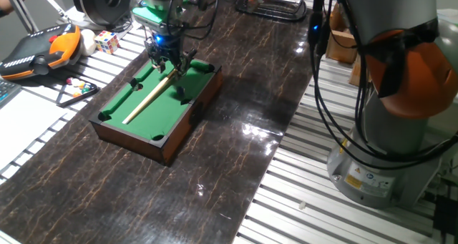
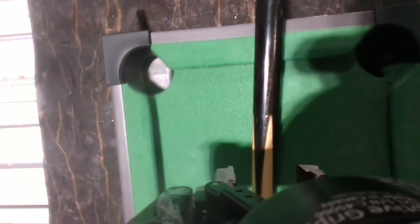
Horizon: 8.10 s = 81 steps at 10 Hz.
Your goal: Hit the pool ball
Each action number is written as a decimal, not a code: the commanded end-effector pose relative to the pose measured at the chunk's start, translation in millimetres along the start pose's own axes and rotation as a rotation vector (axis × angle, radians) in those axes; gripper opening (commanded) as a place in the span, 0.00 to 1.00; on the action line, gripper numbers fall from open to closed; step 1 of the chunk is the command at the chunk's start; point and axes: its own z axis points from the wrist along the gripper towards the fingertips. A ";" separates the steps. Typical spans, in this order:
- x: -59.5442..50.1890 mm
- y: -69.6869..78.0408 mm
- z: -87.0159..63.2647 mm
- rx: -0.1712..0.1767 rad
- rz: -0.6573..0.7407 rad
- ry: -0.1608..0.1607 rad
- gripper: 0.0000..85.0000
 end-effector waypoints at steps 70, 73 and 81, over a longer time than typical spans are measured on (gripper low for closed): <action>-173.6 24.0 -56.5 0.092 -0.398 -0.119 0.20; -172.8 28.0 -51.4 0.087 -0.378 -0.128 0.18; -170.9 34.3 -42.0 0.078 -0.395 -0.133 0.15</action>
